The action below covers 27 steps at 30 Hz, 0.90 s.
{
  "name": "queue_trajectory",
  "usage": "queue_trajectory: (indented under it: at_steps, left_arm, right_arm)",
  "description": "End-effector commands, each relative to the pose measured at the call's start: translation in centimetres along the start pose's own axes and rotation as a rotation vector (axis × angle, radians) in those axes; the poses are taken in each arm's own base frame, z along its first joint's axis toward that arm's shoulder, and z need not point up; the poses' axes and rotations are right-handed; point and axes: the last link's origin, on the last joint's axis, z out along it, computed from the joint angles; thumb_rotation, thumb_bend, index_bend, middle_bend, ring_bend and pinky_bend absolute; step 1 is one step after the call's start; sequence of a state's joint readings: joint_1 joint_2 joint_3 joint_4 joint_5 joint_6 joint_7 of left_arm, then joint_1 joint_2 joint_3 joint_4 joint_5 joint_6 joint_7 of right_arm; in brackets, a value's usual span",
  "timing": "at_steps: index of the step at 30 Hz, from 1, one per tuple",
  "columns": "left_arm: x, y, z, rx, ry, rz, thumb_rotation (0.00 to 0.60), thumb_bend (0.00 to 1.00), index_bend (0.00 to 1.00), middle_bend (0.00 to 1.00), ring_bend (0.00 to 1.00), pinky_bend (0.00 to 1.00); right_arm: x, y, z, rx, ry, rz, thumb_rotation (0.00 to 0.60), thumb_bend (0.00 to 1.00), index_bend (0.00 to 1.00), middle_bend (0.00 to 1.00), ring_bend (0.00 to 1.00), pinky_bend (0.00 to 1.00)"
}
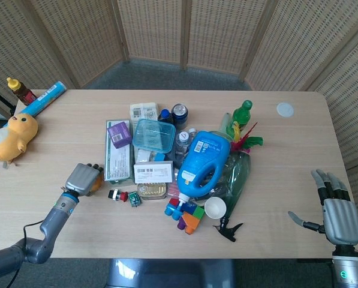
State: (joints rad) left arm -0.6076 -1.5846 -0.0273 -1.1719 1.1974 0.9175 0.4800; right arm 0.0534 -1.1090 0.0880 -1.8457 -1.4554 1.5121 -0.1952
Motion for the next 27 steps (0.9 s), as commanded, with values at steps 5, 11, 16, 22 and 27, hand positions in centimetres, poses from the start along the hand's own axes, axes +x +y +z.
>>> queue_trajectory:
  at_steps: [5, 11, 16, 22, 27]
  left_arm:
    - [5.0, -1.0, -1.3, -0.016, 0.090, -0.038, 0.600, 0.00, 0.81, 0.70, 0.53, 0.60]
    - [9.8, -1.7, -2.1, -0.028, 0.177, -0.052, 0.600, 0.00, 0.81, 0.70, 0.53, 0.60]
    - [14.0, -2.2, -1.6, -0.022, 0.247, -0.036, 0.600, 0.00, 0.81, 0.70, 0.53, 0.60]
    - [19.1, -2.4, -1.1, -0.007, 0.330, -0.009, 0.600, 0.00, 0.81, 0.70, 0.53, 0.60]
    - [21.6, -2.2, -0.9, 0.001, 0.363, -0.001, 0.600, 0.00, 0.81, 0.70, 0.53, 0.60]
  right_arm:
    - [0.0, -0.1, -0.1, 0.003, 0.000, 0.003, 0.360, 0.00, 0.00, 0.00, 0.00, 0.00]
    - [0.2, -0.4, -0.3, 0.015, 0.005, 0.007, 0.362, 0.00, 0.00, 0.00, 0.00, 0.00]
    - [0.4, -0.4, -0.4, 0.016, 0.008, 0.006, 0.363, 0.00, 0.00, 0.00, 0.00, 0.00]
    - [0.6, -0.6, -0.6, 0.023, 0.012, 0.009, 0.363, 0.00, 0.00, 0.00, 0.00, 0.00]
    - [0.7, -0.6, -0.7, 0.026, 0.013, 0.012, 0.361, 0.00, 0.00, 0.00, 0.00, 0.00]
